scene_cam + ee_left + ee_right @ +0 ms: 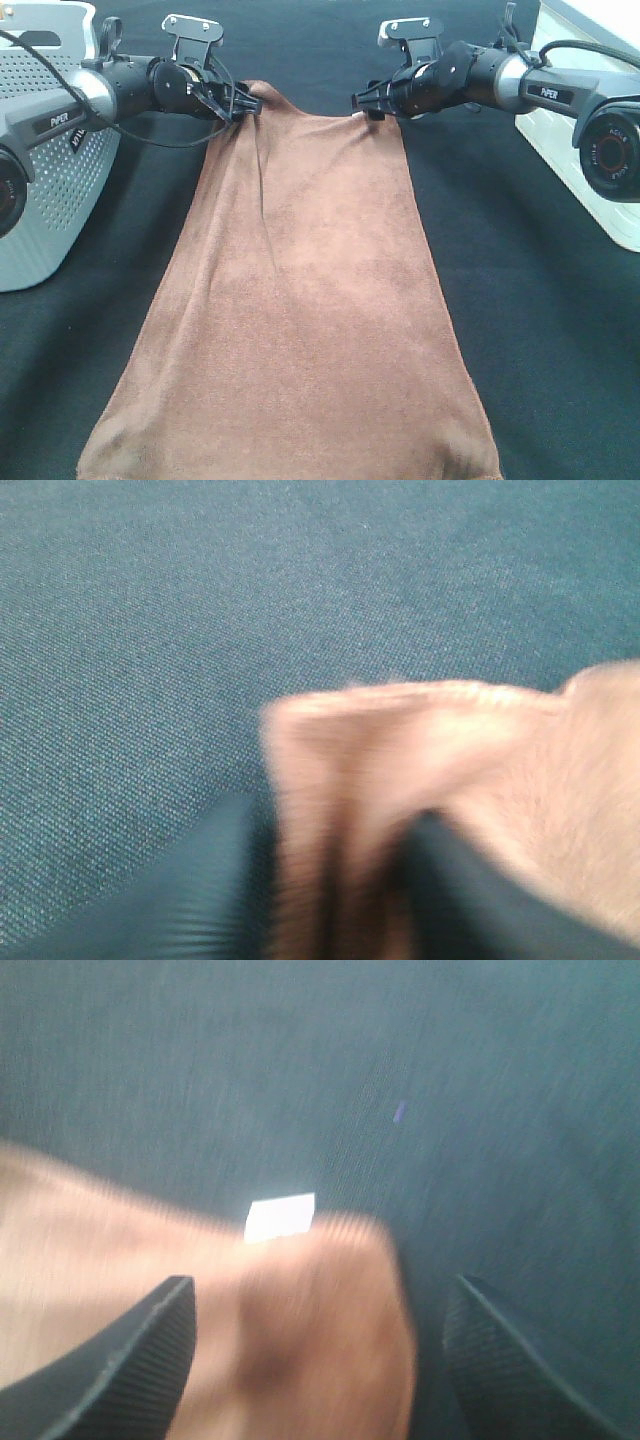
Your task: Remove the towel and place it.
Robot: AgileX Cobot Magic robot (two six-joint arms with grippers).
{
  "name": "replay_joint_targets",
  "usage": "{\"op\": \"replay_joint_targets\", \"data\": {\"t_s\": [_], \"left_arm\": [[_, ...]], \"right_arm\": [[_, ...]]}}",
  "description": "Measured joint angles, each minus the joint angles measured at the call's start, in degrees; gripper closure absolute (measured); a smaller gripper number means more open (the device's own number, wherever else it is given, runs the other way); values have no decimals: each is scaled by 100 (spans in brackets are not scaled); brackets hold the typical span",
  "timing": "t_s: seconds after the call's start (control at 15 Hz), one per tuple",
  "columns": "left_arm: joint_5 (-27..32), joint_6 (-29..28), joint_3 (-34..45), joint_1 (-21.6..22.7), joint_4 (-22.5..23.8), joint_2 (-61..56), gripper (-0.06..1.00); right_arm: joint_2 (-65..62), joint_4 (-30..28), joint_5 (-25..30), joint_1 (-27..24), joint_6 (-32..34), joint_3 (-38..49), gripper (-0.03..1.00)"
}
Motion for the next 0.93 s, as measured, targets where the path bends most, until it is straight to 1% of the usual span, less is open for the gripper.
{"op": "replay_joint_targets", "data": {"t_s": [0.07,0.2,0.27,0.33,0.47,0.53,0.6,0.8,0.93], "left_arm": [[40,0,0,0,0,0,25],[447,-6,0,0,46,0,25],[647,-11,0,11,166,0,25],[808,-149,0,52,206,0,25],[1020,-819,0,201,195,-29,25],[1043,-1083,0,269,183,-57,25],[991,-1197,0,309,183,-80,25],[602,-1232,0,332,160,-132,25],[630,-1232,0,332,74,-138,25]], "right_arm": [[0,0,115,0,0,0,28],[0,-46,223,0,0,0,28],[0,-52,286,0,0,0,28],[0,-57,418,0,0,0,28],[0,-57,613,0,0,0,28],[0,-57,676,0,0,0,28],[0,-57,682,0,0,0,28],[-17,-57,688,0,0,0,28],[-80,-57,688,0,0,0,28]]}}
